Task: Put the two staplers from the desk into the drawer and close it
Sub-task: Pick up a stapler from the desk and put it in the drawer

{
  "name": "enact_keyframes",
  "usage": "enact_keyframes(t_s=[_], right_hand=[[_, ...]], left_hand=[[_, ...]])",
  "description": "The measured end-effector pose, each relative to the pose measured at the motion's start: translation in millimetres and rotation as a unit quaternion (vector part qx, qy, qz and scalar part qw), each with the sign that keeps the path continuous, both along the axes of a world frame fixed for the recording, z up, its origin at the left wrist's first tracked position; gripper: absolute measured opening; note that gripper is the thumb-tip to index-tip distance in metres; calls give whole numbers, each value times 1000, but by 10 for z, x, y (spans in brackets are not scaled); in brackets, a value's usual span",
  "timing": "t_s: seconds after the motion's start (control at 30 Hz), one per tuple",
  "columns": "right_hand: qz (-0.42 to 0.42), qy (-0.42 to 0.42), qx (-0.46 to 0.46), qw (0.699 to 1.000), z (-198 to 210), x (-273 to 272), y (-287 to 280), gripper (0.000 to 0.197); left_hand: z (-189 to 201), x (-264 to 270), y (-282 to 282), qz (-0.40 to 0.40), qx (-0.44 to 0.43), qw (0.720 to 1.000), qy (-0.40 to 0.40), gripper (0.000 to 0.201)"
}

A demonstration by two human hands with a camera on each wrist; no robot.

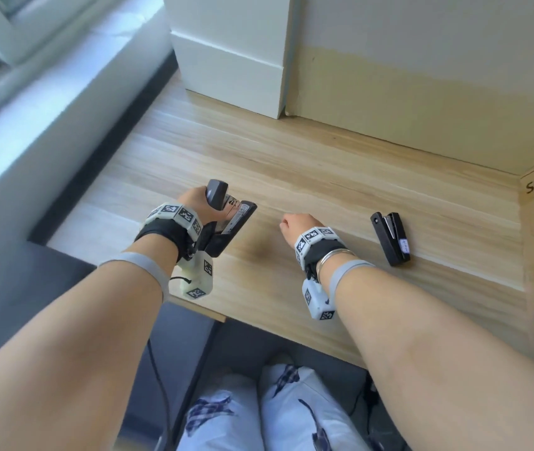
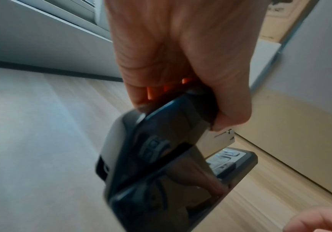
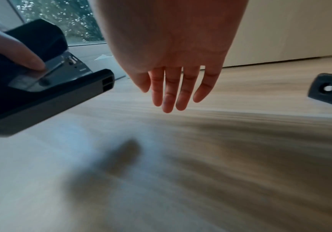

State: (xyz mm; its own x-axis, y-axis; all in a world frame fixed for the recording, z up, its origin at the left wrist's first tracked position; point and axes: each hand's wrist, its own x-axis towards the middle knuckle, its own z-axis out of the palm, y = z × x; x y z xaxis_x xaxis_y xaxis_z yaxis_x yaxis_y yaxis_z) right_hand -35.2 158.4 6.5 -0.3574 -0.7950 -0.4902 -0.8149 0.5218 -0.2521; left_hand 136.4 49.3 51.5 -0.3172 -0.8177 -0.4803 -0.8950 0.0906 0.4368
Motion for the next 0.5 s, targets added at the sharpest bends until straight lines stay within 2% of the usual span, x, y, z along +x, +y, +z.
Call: enact_keyframes(t_s=[0.1,0.27,0.5], right_hand=[[19,17,-20,999,-21,316,-70,33],[63,58,-35,996,-100,831,-183,37],[97,72,-83,989,-351,1545,-231,44]], left_hand=[[41,540,26,19,23,1000,4,32],[32,1437,166,73,13,997,-8,26],[-331,2492,449,156,30,986,-53,24]])
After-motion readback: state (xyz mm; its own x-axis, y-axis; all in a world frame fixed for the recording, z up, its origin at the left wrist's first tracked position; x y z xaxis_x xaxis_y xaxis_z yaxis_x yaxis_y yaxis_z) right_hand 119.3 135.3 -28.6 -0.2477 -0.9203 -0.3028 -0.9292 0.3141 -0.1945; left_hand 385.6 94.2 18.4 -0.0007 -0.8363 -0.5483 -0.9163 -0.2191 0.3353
